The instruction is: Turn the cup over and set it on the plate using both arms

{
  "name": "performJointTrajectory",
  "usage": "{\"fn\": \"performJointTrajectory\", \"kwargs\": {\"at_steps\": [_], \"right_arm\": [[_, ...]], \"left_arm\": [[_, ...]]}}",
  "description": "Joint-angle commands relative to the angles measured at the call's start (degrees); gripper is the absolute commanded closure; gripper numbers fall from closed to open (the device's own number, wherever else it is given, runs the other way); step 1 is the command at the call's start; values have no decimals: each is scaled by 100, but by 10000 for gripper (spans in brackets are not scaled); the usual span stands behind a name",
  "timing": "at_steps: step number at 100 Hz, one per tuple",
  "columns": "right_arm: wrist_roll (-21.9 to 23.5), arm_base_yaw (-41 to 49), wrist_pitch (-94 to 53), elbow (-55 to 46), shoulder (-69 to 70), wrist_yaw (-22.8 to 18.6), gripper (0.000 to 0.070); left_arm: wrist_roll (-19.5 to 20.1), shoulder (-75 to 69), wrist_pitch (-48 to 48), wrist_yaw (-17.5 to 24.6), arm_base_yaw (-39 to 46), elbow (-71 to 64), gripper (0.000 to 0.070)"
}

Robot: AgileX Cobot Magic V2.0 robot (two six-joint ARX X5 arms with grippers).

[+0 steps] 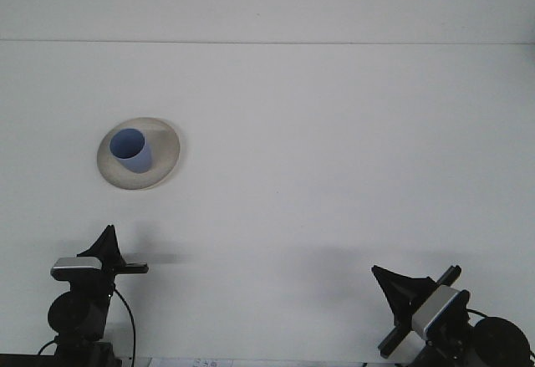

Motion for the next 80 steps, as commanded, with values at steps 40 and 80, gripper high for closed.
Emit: {"fn": "performJointTrajectory", "kwargs": {"at_steps": [40,80], "right_arm": [[-164,-1423,459,-236,-61,-4,693],[337,-4406,3248,-3244,-1029,-599,693]], "left_arm": [[46,-11,70,2,2,-111,684],[46,-11,70,2,2,-111,684]]}}
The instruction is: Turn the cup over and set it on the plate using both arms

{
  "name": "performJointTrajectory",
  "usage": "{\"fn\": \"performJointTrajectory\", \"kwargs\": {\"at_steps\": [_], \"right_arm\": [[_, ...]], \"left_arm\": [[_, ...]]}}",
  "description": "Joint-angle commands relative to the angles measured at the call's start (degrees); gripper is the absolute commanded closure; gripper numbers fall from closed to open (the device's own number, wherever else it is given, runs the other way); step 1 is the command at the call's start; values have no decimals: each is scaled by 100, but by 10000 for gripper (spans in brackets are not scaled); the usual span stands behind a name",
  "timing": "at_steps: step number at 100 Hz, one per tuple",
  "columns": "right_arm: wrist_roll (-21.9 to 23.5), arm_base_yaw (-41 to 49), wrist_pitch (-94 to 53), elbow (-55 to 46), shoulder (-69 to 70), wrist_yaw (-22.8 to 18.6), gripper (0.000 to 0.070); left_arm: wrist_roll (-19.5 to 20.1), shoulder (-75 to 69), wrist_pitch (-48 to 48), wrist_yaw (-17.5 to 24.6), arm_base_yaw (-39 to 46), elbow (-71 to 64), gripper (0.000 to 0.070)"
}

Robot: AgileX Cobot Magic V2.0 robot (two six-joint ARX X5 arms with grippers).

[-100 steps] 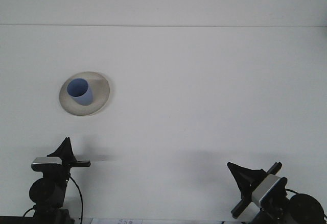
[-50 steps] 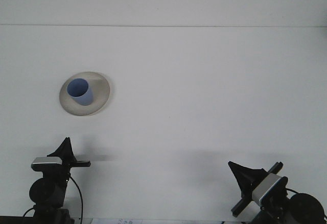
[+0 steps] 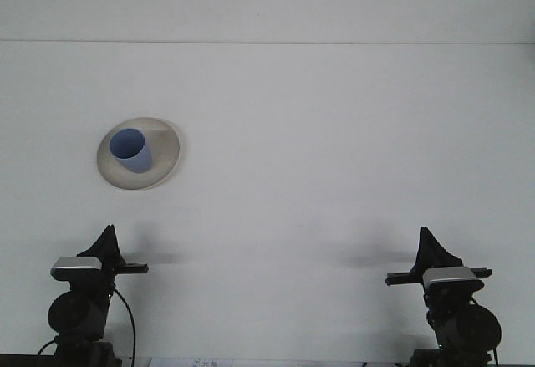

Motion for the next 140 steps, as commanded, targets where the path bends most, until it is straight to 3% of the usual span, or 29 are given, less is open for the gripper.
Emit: {"fn": "performJointTrajectory", "kwargs": {"at_steps": [1,29,140], "right_arm": [[271,-52,240,-245,-2,-24,693],[424,-136,251,-643,-2,658,693],[542,-133,407,-643,-2,566,693]], "left_arm": [[46,-11,68,2,2,-111,684],[46,-11,76,2,2,-111,684],[46,-11,79,2,2,-111,684]]}}
